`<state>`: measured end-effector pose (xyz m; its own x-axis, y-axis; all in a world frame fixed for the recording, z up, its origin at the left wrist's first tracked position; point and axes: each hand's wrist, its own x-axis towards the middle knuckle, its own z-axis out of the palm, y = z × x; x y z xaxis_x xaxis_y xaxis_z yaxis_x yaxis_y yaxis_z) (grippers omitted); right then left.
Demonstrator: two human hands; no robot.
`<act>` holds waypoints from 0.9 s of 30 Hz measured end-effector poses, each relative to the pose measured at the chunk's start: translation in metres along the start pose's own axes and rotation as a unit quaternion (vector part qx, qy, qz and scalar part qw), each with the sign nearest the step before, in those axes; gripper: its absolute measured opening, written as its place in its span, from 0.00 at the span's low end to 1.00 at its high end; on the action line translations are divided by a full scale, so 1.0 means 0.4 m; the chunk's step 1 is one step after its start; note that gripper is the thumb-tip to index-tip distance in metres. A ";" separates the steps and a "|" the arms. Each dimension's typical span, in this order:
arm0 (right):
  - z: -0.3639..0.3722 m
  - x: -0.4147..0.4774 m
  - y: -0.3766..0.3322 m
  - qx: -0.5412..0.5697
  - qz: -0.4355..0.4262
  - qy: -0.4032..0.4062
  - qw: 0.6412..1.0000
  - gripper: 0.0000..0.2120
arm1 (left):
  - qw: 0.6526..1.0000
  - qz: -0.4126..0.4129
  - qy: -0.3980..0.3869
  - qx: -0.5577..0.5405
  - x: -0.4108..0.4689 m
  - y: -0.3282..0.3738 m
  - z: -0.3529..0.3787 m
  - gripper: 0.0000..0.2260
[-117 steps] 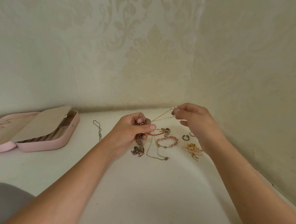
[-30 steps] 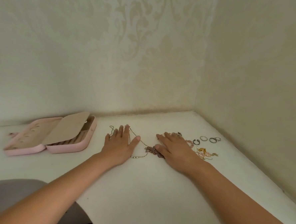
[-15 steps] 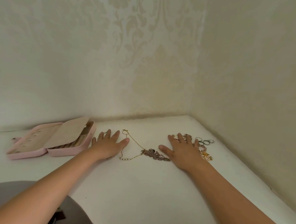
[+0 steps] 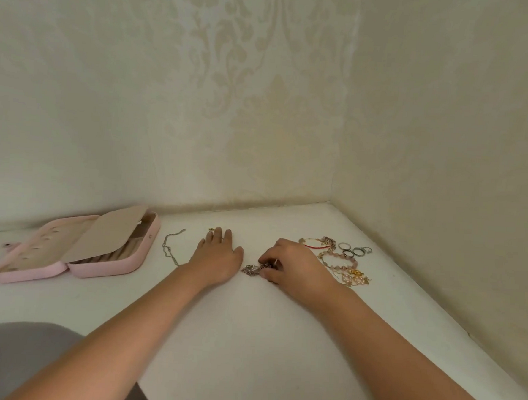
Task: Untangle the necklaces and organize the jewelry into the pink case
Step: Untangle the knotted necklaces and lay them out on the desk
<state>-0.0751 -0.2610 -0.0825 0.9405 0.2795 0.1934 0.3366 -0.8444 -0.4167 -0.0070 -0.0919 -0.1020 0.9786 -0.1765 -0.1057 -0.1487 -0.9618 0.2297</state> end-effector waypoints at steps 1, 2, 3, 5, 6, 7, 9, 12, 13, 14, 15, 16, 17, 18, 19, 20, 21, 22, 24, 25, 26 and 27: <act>-0.007 0.000 0.004 -0.007 0.010 0.003 1.000 0.16 | 1.000 -0.001 -0.003 -0.002 0.007 -0.004 -0.007 0.26; -0.014 -0.001 0.010 -0.009 0.025 0.010 1.000 0.18 | 1.000 0.000 -0.003 -0.003 0.018 -0.009 -0.013 0.25; -0.022 -0.003 0.013 -0.005 0.043 0.017 0.999 0.19 | 1.000 -0.001 -0.001 -0.009 0.028 -0.015 -0.019 0.23; -0.036 -0.005 0.018 -0.008 0.082 0.021 0.996 0.19 | 1.000 -0.010 0.008 -0.025 0.048 -0.019 -0.030 0.20; -0.040 -0.005 0.022 -0.017 0.097 0.016 0.995 0.18 | 0.999 -0.014 0.016 -0.028 0.053 -0.014 -0.036 0.19; -0.043 -0.005 0.026 -0.015 0.108 0.009 0.994 0.16 | 0.999 -0.014 0.031 -0.030 0.057 -0.005 -0.041 0.18; -0.046 -0.005 0.033 0.021 0.119 -0.006 0.993 0.14 | 0.995 0.012 0.084 -0.055 0.056 0.030 -0.048 0.19; -0.052 -0.009 0.032 0.030 0.118 -0.021 0.992 0.08 | 0.970 0.087 0.148 -0.171 0.025 0.101 -0.051 0.17; -0.055 -0.009 0.031 0.019 0.114 -0.022 0.993 0.05 | 0.962 0.118 0.142 -0.202 0.013 0.122 -0.050 0.16; -0.057 -0.009 0.032 0.011 0.110 -0.020 0.994 0.03 | 0.954 0.151 0.125 -0.228 0.001 0.137 -0.045 0.14; -0.059 -0.010 0.033 0.006 0.107 -0.015 0.994 0.02 | 0.945 0.181 0.103 -0.254 -0.013 0.148 -0.040 0.12; -0.061 -0.010 0.036 0.006 0.107 -0.006 0.994 0.02 | 0.935 0.203 0.082 -0.280 -0.027 0.154 -0.035 0.11; -0.066 -0.011 0.039 0.016 0.110 0.011 0.994 0.02 | 0.926 0.214 0.064 -0.305 -0.036 0.156 -0.029 0.10; -0.071 -0.011 0.042 0.042 0.114 0.035 0.992 0.02 | 0.917 0.217 0.047 -0.331 -0.045 0.154 -0.023 0.10; -0.077 -0.008 0.044 0.081 0.118 0.066 0.987 0.02 | 0.909 0.209 0.028 -0.361 -0.050 0.150 -0.015 0.10; -0.083 -0.006 0.047 0.126 0.123 0.096 0.980 0.03 | 0.897 0.197 0.009 -0.395 -0.056 0.147 -0.012 0.10; -0.088 -0.002 0.047 0.167 0.128 0.119 0.970 0.04 | 0.883 0.187 -0.005 -0.429 -0.058 0.144 -0.012 0.10; -0.091 0.001 0.047 0.205 0.133 0.135 0.960 0.05 | 0.871 0.182 -0.014 -0.456 -0.056 0.142 -0.014 0.10; -0.092 0.007 0.048 0.270 0.134 0.145 0.942 0.07 | 0.853 0.187 -0.015 -0.486 -0.052 0.142 -0.018 0.08; -0.091 0.009 0.048 0.292 0.131 0.145 0.936 0.08 | 0.847 0.192 -0.012 -0.495 -0.052 0.144 -0.018 0.07; -0.090 0.010 0.049 0.308 0.127 0.145 0.932 0.09 | 0.841 0.197 -0.011 -0.504 -0.052 0.147 -0.018 0.06; -0.089 0.012 0.052 0.319 0.124 0.147 0.928 0.10 | 0.834 0.201 -0.011 -0.515 -0.050 0.148 -0.017 0.06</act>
<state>-0.0654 -0.2935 -0.0587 0.9707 -0.1033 0.2168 0.1594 -0.3983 -0.9033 -0.0345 -0.1440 -0.0795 0.8750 -0.4554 0.1642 -0.2515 -0.1378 0.9580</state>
